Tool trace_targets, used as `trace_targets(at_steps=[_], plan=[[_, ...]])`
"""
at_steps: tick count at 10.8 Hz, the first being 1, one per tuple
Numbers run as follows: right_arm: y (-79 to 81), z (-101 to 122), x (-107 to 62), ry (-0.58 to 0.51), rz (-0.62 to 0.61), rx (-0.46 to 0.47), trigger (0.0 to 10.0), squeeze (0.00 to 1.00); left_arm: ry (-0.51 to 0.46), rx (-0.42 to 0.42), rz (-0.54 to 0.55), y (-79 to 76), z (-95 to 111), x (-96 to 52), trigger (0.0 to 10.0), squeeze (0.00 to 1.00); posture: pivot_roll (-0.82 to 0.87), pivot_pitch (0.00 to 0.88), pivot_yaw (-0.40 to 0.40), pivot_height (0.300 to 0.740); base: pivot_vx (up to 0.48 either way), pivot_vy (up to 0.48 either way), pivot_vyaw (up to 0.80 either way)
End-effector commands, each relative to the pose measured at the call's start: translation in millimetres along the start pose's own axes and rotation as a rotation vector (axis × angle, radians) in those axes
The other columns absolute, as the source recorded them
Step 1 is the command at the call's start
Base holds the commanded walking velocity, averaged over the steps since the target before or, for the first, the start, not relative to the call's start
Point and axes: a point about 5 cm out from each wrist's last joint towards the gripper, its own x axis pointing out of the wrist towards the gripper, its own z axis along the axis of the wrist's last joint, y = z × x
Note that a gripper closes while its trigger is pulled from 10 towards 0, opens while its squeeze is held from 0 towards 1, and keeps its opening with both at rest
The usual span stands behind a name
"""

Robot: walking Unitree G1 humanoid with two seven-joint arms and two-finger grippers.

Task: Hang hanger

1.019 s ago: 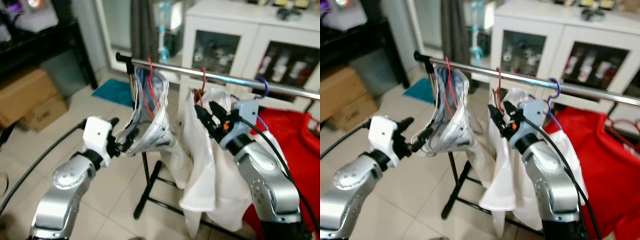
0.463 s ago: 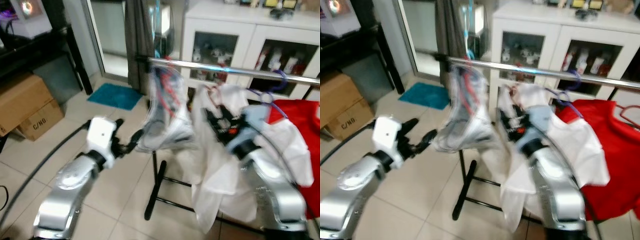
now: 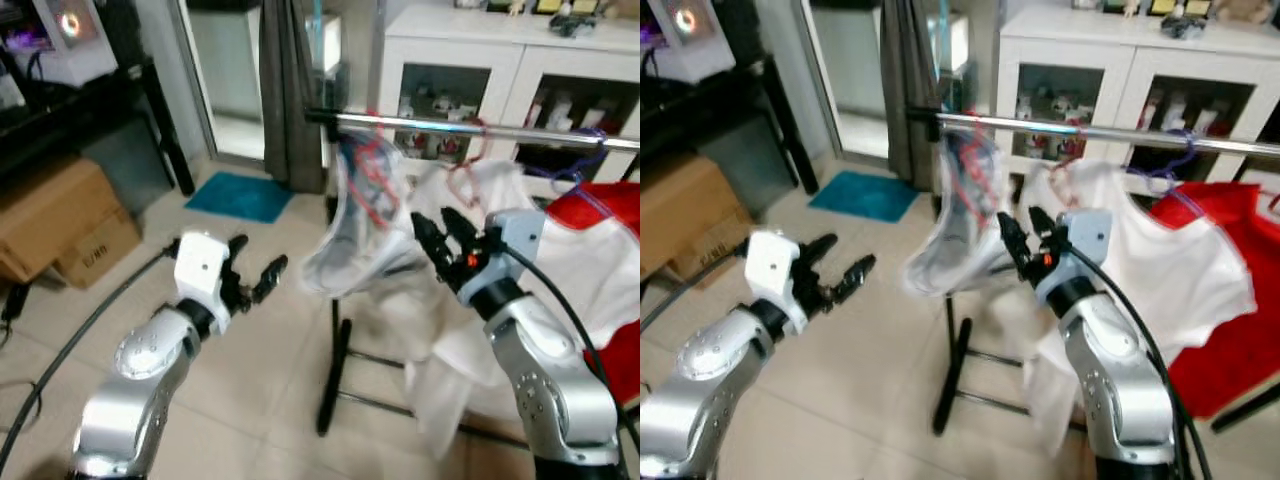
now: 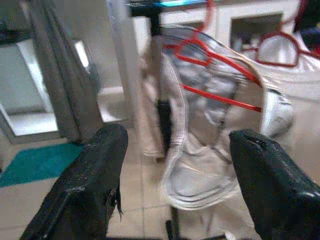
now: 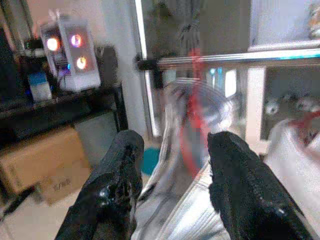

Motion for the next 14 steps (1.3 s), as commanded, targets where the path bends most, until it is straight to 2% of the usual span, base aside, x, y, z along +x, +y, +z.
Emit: trace_targets(at_steps=[1,3,10,14], plan=[[4.8,3,4.0,-0.013,0.010,-0.017,10.0,0.00,0.006,0.014,0.028,4.0,1,-1.1,10.0,0.00,0.08,0.000,0.047,0.740,0.000,0.000,0.00],[1.6,3,5.3,-0.012,-0.028,-0.043,10.0,0.00,0.020,0.021,0.047,8.3,-1,-0.7,10.0,0.00,0.08,0.000,0.046,0.740,0.000,0.000,0.00],[-12.1,0,5.3,0.016,-0.115,-0.118,10.0,0.00,0.042,0.025,0.033,7.0,-4,0.2,10.0,0.00,0.08,0.000,0.046,0.740,0.320,0.000,0.00],[-14.1,2,8.0,0.003,-0.136,-0.140,10.0,0.00,0.043,0.029,0.025,6.1,-4,0.9,10.0,0.00,0.08,0.000,0.047,0.740,0.346,0.000,0.72]])
